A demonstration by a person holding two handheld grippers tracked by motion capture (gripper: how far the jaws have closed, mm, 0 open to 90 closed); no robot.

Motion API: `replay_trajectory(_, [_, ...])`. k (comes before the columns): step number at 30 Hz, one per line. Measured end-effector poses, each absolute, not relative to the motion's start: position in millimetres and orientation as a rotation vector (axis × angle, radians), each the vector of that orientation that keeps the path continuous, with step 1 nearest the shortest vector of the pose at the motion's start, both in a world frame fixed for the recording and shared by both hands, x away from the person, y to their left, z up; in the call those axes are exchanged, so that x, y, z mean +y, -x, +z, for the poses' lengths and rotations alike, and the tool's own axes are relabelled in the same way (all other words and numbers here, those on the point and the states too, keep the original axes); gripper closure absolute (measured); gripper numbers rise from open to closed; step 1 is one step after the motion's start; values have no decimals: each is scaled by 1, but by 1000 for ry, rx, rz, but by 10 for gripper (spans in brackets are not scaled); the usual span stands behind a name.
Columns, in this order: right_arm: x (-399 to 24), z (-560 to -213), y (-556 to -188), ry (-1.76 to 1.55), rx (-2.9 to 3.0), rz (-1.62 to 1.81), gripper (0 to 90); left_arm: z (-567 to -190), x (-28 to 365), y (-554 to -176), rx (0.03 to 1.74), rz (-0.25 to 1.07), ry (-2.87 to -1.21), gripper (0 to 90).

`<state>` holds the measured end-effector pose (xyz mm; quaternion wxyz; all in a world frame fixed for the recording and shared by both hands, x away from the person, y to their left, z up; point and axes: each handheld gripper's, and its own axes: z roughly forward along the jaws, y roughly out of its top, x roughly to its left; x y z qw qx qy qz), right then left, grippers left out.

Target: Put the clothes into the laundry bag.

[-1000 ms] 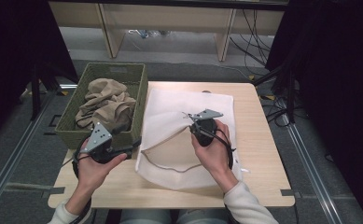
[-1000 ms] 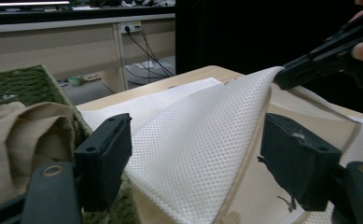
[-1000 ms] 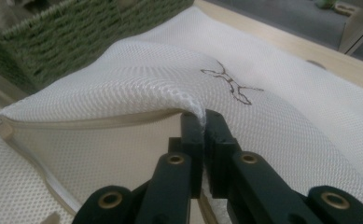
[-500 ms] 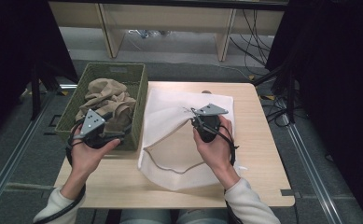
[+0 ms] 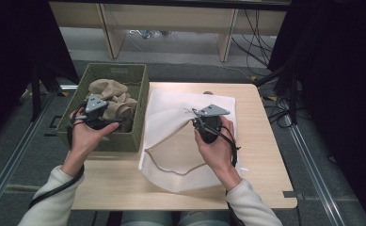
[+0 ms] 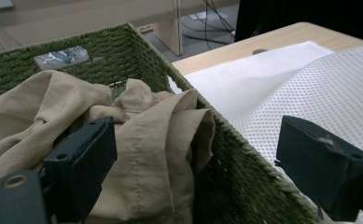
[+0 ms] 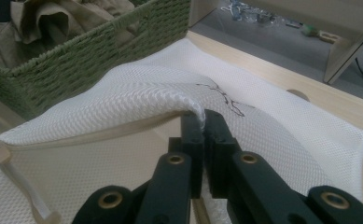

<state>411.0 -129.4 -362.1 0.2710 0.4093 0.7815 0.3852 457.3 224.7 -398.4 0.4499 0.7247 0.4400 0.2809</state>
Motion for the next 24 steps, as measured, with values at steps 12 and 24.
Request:
replay_trajectory(12, [-129,-366,-412,-1118,2122,1027,883,-390,228,-494,1133,684,-1915,101])
replay_trajectory(24, [-130,-367,-412,-1138,2131,1032,883,-383,219,-533,1111,699,-2054,67])
